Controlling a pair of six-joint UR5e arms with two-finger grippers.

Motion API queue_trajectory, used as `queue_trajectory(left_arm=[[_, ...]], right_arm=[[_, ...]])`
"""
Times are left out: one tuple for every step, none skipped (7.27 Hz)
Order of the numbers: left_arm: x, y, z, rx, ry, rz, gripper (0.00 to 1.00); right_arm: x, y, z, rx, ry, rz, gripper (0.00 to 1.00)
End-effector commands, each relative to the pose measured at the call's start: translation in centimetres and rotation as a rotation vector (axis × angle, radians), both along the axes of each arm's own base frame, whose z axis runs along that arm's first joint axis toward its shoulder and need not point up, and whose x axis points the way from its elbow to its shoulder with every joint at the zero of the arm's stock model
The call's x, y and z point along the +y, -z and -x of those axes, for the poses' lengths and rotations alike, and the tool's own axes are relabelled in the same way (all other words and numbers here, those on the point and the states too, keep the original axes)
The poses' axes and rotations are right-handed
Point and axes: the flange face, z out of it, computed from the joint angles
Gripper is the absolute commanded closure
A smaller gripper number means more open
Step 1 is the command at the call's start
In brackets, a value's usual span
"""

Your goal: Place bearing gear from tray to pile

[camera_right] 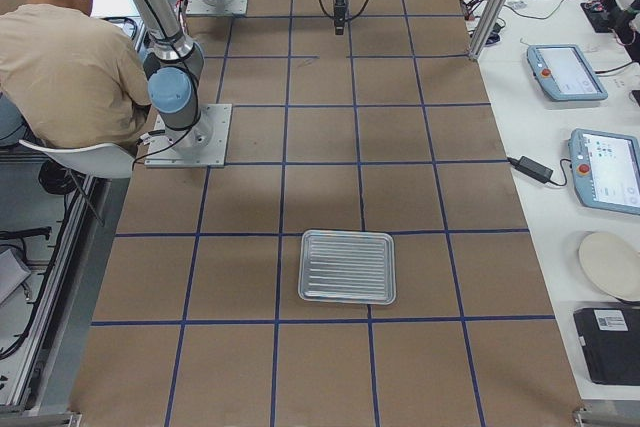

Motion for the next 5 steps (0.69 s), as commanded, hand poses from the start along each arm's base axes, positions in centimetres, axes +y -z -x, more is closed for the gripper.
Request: queue_trajectory(left_arm=[[0.33,-0.2,-0.05,-0.009,0.002,0.005,0.0],[0.41,-0.2,0.02,-0.009,0.003,0.005,0.0],[0.37,-0.29,0.05,-0.007,0.003,0.008,0.0],[0.18,0.0,0.06,-0.005,0.003,0.004,0.0],[0.29,-0.22,-0.02,-0.007,0.001,0.008,0.0]], right_arm=[[-0.29,-0.04,-0.01,-0.001,0.003,0.025,0.0],[-0.29,-0.04,-0.01,-0.001,0.003,0.025,0.0],[-0.29,-0.04,0.0,0.0,0.003,0.025,0.0],[-0.29,-0.04,-0.01,-0.001,0.003,0.025,0.0],[-0.29,-0.04,-0.01,-0.001,0.003,0.025,0.0]])
